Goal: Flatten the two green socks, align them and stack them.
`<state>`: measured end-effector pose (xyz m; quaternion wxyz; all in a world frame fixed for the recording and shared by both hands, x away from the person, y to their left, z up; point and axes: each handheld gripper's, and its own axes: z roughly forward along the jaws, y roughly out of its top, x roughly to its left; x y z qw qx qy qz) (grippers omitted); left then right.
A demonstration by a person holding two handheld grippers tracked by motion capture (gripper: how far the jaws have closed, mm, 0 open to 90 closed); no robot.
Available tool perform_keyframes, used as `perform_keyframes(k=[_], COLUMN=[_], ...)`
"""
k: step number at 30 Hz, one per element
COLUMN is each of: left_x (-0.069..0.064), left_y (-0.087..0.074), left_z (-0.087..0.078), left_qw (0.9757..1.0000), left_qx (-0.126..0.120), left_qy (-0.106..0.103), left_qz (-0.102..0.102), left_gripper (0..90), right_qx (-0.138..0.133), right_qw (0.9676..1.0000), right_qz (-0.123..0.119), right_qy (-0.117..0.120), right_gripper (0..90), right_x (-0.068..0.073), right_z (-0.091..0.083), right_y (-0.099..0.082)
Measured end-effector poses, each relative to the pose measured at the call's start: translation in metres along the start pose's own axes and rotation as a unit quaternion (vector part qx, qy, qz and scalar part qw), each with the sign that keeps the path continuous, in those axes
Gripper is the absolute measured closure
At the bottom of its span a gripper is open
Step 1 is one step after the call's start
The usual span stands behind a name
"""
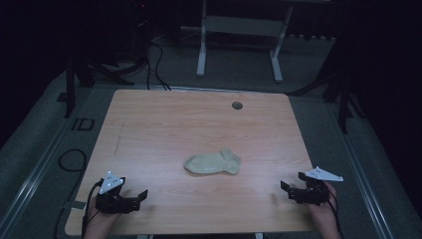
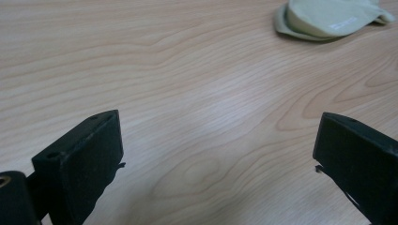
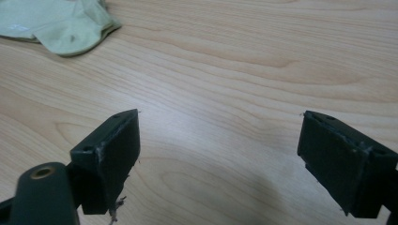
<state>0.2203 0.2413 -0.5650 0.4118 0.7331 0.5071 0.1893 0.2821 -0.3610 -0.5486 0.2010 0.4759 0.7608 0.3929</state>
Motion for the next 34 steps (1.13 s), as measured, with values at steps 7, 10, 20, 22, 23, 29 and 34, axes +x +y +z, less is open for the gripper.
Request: perform_keyframes(k=[7, 10, 20, 22, 23, 29, 34], left_x=[0.006, 0.008, 0.012, 0.013, 0.014, 0.015, 0.013], left_y=[-0.008, -0.010, -0.020, -0.021, -0.022, -0.024, -0.025], left_z=[-0.012, -0.018, -0.031, -0.032, -0.032, -0.031, -0.029], left_qw=[0.9995, 0.9989, 0.9967, 0.9963, 0.9959, 0.9952, 0.9957], left_qx=[-0.017, -0.026, -0.047, -0.048, -0.049, -0.056, -0.051], left_qy=[0.019, 0.027, 0.048, 0.054, 0.059, 0.060, 0.058], left_qz=[-0.019, -0.028, -0.045, -0.046, -0.049, -0.054, -0.050], left_gripper=[2.2, 2.2, 2.2, 2.2, 2.2, 2.2, 2.2], right_qx=[-0.004, -0.004, -0.015, -0.027, -0.031, -0.026, -0.025], right_qw=[0.9999, 0.9999, 0.9992, 0.9986, 0.9983, 0.9981, 0.9981], right_qz=[0.006, 0.007, 0.010, 0.017, 0.021, 0.017, 0.019], right_qy=[-0.011, -0.015, -0.036, -0.043, -0.045, -0.054, -0.054], right_gripper=[13.4, 13.4, 13.4, 13.6, 13.6, 13.5, 13.6], right_x=[-0.002, -0.003, -0.006, -0.008, -0.008, -0.009, -0.009], right_z=[-0.006, -0.008, -0.011, -0.013, -0.013, -0.010, -0.010], right_y=[-0.006, -0.009, -0.015, -0.016, -0.017, -0.018, -0.018])
